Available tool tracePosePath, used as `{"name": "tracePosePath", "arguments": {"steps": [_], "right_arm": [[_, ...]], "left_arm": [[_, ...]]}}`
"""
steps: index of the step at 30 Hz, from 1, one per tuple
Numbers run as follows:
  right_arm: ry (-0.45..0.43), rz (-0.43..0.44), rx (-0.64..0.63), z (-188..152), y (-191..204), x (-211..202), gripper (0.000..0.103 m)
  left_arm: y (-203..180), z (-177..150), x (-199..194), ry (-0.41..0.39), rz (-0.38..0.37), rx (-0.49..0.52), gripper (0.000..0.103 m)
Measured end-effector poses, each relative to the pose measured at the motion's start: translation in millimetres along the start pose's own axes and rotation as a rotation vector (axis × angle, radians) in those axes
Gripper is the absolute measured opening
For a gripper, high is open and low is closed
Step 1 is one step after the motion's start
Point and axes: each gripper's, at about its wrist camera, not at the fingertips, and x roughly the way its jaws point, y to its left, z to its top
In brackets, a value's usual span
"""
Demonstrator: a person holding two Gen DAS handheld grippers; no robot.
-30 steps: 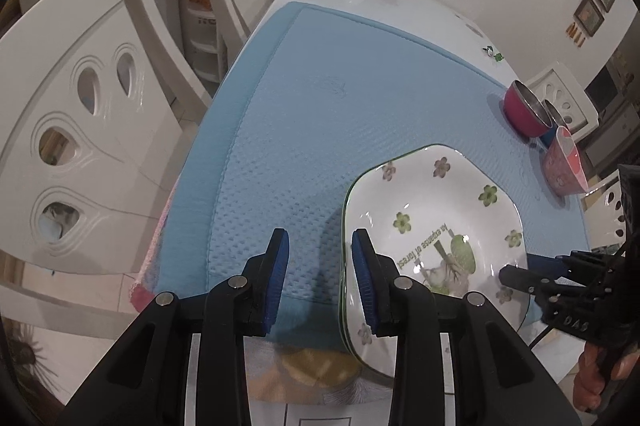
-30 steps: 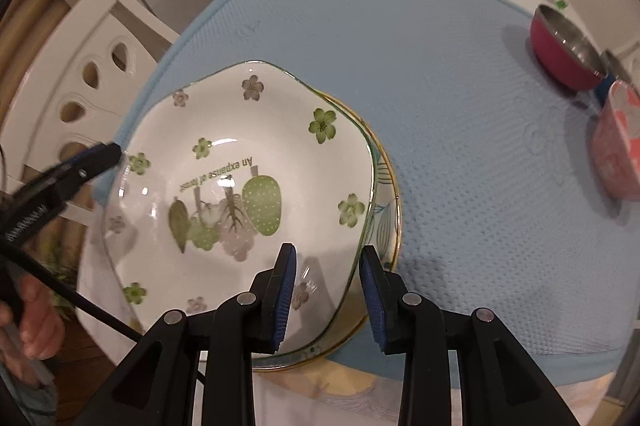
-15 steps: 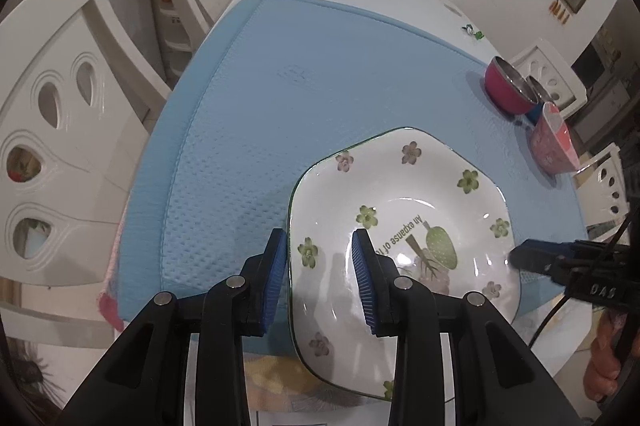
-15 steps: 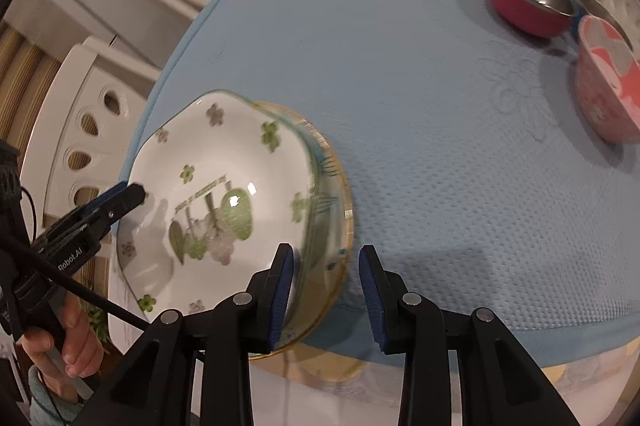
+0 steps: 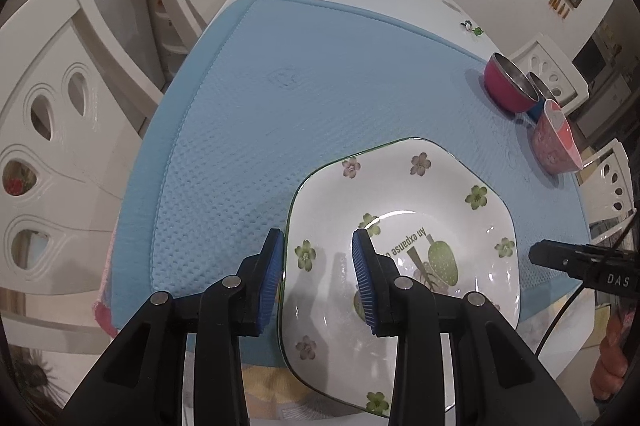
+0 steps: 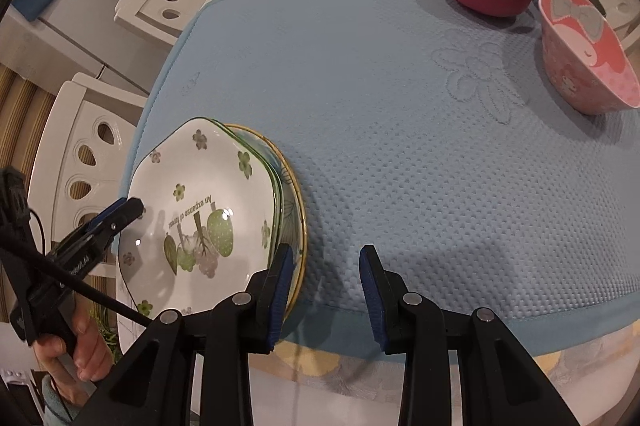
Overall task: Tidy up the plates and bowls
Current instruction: 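Move both grippers toward the rim of the pink character bowl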
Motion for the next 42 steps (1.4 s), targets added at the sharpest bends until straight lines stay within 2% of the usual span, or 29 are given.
{"name": "tracePosePath", "arguments": {"steps": [3,7,13,15,17,19,21,22,23,26,31,36,42], "right_arm": [[-0.018,-0.009,0.004,-4,-7,-8,0.033],[-0.039,0.005,0.033,-3,-27,-19,0.033],[-0.139,-0.001,0.015,4,-53,-54,0.033],[-0.181,-0.014,-0.004,8,-64,-69,0.038],[-0.229,-0.024,-0.009,11,-78,-86,0.056],[-0.263,-0.024,-0.004,15,-92,-98,0.059],[-0.273,-0.027,0.004,19,-107,-107,0.060],[-0.279,-0.033,0.013,22,-116,-110,0.061],[-0.283,-0.040,0.024,25,-127,-112,0.061],[-0.279,-0.050,0.061,38,-161,-116,0.062],[-0.267,-0.034,0.161,63,-220,-115,0.063],[-0.226,-0.009,0.235,92,-269,-96,0.063],[-0.167,0.029,0.282,111,-305,-67,0.063]], "left_arm": [[3,4,-6,-0.022,0.008,-0.028,0.031],[-8,15,-22,-0.076,0.031,-0.014,0.031],[-66,33,-38,-0.132,0.006,0.052,0.032],[-88,38,-39,-0.140,-0.024,0.064,0.034],[-114,44,-38,-0.139,-0.052,0.086,0.034],[-140,52,-35,-0.137,-0.078,0.109,0.035],[-164,59,-31,-0.137,-0.110,0.121,0.047],[-172,62,-30,-0.137,-0.121,0.121,0.064],[-182,65,-28,-0.142,-0.137,0.117,0.074],[-214,77,-23,-0.168,-0.198,0.127,0.074],[-260,97,13,-0.115,-0.245,0.118,0.074],[-294,107,64,-0.036,-0.299,0.085,0.072],[-326,107,114,0.041,-0.293,0.074,0.065]]}}
